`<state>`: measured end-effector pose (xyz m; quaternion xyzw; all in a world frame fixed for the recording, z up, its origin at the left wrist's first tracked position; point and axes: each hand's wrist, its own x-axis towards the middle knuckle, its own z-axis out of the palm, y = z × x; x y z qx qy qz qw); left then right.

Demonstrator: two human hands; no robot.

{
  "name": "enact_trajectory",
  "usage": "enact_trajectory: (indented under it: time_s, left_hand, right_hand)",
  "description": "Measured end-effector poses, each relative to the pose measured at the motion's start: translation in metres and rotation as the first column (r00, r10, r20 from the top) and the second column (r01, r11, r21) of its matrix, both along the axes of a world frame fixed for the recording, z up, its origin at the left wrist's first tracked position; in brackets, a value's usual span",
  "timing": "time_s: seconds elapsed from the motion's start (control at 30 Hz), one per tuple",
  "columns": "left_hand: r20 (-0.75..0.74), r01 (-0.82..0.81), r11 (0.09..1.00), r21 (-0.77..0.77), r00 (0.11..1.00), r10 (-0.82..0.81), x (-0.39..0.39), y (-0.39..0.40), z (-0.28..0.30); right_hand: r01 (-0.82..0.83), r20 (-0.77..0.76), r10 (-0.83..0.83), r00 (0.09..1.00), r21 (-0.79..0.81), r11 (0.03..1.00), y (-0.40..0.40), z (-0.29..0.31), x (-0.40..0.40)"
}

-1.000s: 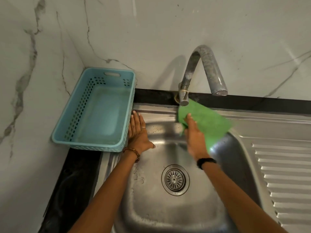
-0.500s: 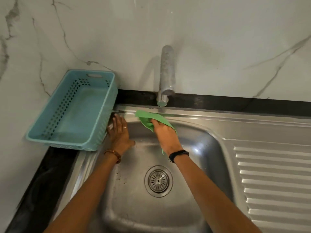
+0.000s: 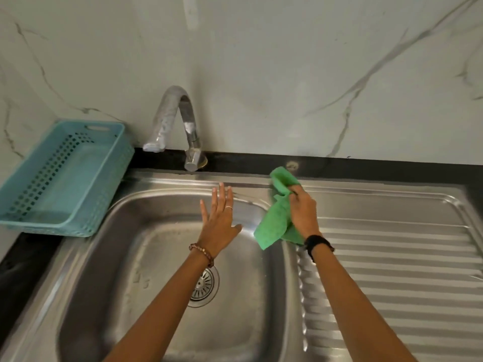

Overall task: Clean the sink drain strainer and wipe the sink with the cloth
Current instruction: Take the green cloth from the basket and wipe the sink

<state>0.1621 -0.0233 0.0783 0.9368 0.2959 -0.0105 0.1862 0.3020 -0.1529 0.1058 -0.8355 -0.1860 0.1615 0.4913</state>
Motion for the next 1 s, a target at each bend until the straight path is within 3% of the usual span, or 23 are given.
enact_trajectory:
  time_s: [0.03, 0.1, 0.17, 0.23, 0.33, 0.4, 0.47, 0.5, 0.57, 0.67, 0.83, 0.9, 1.0]
  left_hand:
    - [0.009, 0.007, 1.000, 0.000, 1.000, -0.007, 0.002, -0.004, 0.001]
    - [0.008, 0.024, 1.000, -0.003, 1.000, -0.024, 0.006, -0.013, 0.001]
    - [-0.024, 0.051, 0.999, 0.002, 0.998, -0.051, 0.014, -0.021, 0.001]
    - [-0.056, 0.083, 0.996, 0.028, 0.995, -0.081, 0.025, -0.026, 0.002]
    - [-0.045, 0.116, 0.989, 0.094, 0.993, -0.112, 0.038, -0.027, 0.005]
    - [-0.023, 0.119, 0.989, 0.089, 0.993, -0.117, 0.047, -0.027, 0.007]
    - [-0.042, 0.118, 0.991, 0.067, 0.992, -0.115, 0.055, -0.027, 0.010]
    - [-0.067, 0.119, 0.990, 0.069, 0.991, -0.115, 0.058, -0.027, 0.011]
    - [-0.112, 0.121, 0.989, 0.085, 0.987, -0.111, 0.061, -0.027, 0.012]
    - [-0.111, 0.091, 0.984, 0.153, 0.991, -0.074, 0.063, -0.023, 0.013]
    - [-0.091, 0.096, 0.944, 0.315, 0.993, -0.070, 0.066, -0.017, 0.012]
    - [-0.101, 0.110, 0.928, 0.356, 0.992, -0.078, 0.069, -0.015, 0.009]
    - [-0.113, 0.130, 0.900, 0.415, 0.989, -0.091, 0.070, -0.012, 0.006]
  right_hand:
    - [0.080, -0.201, -0.047, 0.979, 0.158, 0.984, -0.010, 0.008, 0.006]
    - [0.281, -0.526, -0.059, 0.848, 0.352, 0.893, -0.036, 0.023, 0.013]
    - [0.408, -0.689, -0.032, 0.724, 0.390, 0.826, -0.063, 0.034, 0.016]
    - [0.446, -0.724, -0.011, 0.689, 0.412, 0.795, -0.086, 0.045, 0.019]
    - [0.407, -0.611, -0.029, 0.791, 0.491, 0.770, -0.114, 0.071, 0.031]
    - [0.247, -0.376, -0.036, 0.926, 0.531, 0.810, -0.122, 0.090, 0.037]
    - [0.044, -0.094, -0.004, 0.996, 0.424, 0.905, -0.115, 0.102, 0.038]
    - [-0.041, -0.017, 0.050, 0.999, 0.331, 0.943, -0.108, 0.101, 0.037]
    - [-0.181, -0.052, 0.188, 0.981, 0.114, 0.977, -0.094, 0.088, 0.037]
    - [-0.274, -0.075, 0.266, 0.961, -0.154, 0.949, -0.084, 0.052, 0.042]
    - [-0.280, 0.086, 0.421, 0.903, -0.627, 0.727, -0.081, -0.008, 0.057]
    - [-0.195, 0.185, 0.442, 0.878, -0.706, 0.681, -0.073, -0.025, 0.052]
    - [-0.075, 0.317, 0.403, 0.858, -0.701, 0.710, -0.057, -0.037, 0.042]
